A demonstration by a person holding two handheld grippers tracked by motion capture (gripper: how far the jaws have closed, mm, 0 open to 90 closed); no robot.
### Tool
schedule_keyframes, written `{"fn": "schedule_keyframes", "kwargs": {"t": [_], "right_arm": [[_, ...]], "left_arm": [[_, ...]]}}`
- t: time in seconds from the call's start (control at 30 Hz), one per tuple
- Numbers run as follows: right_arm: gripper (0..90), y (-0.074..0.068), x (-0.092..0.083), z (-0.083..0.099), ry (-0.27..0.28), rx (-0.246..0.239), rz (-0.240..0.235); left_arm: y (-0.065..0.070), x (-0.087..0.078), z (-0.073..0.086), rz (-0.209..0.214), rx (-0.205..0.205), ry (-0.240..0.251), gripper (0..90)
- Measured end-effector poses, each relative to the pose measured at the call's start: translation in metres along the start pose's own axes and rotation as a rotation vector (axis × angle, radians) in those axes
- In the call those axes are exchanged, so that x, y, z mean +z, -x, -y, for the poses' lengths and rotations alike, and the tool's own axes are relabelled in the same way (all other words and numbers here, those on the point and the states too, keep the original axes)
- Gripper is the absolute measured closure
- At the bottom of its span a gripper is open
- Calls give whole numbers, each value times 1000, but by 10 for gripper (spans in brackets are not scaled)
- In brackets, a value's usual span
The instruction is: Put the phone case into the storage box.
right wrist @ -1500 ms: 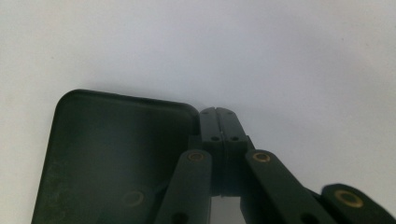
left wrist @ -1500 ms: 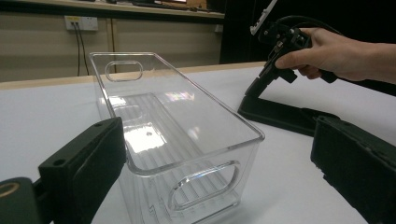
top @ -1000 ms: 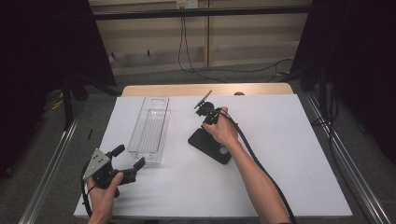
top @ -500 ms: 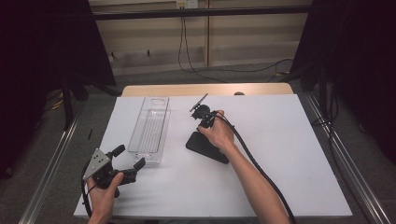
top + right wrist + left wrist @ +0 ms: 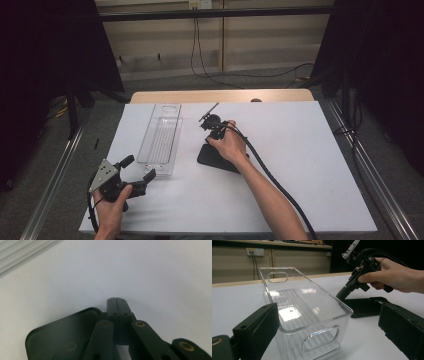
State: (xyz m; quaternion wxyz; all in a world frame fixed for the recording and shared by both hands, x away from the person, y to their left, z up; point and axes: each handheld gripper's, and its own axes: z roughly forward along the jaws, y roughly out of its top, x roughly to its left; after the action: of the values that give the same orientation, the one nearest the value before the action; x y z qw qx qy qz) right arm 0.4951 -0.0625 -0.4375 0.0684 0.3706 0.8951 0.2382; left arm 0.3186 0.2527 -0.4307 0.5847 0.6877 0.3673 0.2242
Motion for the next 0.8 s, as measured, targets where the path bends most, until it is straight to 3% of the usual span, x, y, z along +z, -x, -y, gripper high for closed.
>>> {"fn": "schedule_keyframes", "kwargs": {"t": [0.23, 0.47, 0.7, 0.8], "right_arm": [[900, -10, 2, 0, 11, -37, -17], [900, -13, 3, -2, 22, -10, -31], [900, -17, 3, -1, 24, -27, -33], [900, -18, 3, 1, 29, -33, -36]], "left_arm": [[0, 0, 0, -1, 0, 0, 34], [0, 0, 0, 1, 2, -4, 34], [0, 0, 0, -3, -2, -4, 39], [1, 0, 0, 1, 14, -7, 44]]}}
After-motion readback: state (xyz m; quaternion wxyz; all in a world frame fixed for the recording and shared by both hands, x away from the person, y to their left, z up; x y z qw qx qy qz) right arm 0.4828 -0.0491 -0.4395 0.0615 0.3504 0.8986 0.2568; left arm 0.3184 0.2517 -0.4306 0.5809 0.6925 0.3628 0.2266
